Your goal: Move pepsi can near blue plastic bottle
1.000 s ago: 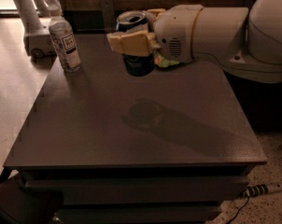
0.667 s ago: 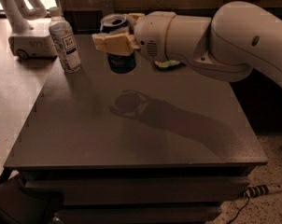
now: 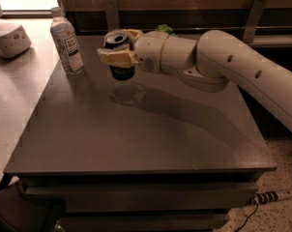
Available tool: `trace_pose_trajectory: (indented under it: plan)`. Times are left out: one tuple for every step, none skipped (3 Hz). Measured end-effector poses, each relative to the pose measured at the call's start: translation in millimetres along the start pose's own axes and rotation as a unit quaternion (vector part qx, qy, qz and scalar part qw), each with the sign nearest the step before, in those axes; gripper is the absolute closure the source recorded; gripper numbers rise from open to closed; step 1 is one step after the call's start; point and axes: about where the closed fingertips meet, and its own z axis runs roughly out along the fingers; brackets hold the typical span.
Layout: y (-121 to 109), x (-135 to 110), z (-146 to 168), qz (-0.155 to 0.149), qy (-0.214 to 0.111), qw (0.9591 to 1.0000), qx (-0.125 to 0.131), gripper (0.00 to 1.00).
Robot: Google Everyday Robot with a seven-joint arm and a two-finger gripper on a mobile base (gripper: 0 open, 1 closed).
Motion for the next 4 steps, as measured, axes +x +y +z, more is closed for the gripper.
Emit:
trace_pose_trajectory:
  plan:
    - [-5.0,5.9,19.9,0.003,-0.004,0.9999,-0.015,1.00]
    - [-15.8,23.8,67.9,0.019,-0.015,0.9986,-0.048,1.00]
    - [-19.5,44.1,102.6,0.032,-0.004,0.9974,-0.064,1.00]
    - [-17.3,75.0,119.0,0.045,0.039,0.9964,-0.060,1.00]
